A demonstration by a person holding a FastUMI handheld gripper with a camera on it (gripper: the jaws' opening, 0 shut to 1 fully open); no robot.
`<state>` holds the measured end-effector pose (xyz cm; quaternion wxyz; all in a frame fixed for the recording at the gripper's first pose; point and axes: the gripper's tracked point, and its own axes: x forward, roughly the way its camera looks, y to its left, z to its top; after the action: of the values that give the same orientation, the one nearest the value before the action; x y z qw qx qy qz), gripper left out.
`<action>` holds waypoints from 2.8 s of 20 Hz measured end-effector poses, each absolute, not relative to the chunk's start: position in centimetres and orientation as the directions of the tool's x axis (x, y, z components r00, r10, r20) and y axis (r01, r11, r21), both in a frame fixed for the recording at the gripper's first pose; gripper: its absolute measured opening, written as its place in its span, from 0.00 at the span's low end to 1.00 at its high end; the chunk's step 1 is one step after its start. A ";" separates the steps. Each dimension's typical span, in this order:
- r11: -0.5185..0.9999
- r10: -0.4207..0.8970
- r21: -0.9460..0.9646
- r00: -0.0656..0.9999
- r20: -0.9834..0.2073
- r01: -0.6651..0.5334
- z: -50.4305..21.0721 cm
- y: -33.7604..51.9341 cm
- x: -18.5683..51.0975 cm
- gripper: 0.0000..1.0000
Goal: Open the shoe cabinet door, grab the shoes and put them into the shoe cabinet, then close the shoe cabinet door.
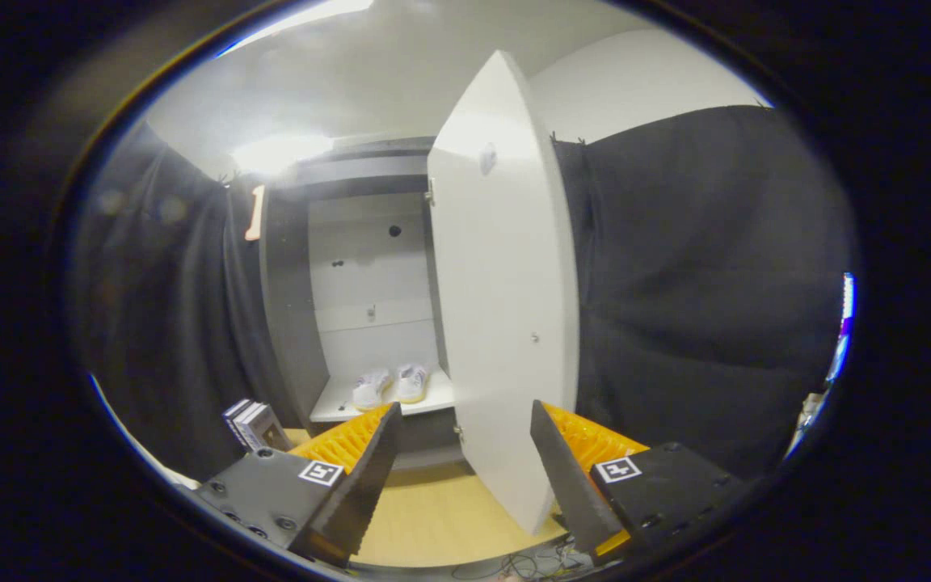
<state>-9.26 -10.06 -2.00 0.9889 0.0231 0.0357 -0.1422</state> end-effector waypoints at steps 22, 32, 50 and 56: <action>0.999 0.013 0.049 0.995 -0.100 -0.008 -0.2 -28.6 6.3 0.97; 1.000 0.006 0.006 0.995 -0.104 -0.005 -0.5 -25.7 6.9 0.95; 0.995 0.097 0.046 0.992 -0.086 -0.093 -2.9 -0.8 10.5 0.94; 0.993 0.112 0.060 0.988 -0.105 -0.106 -3.9 5.8 15.8 0.96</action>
<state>15.82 5.84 -3.93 0.9967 0.0274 0.0540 0.0546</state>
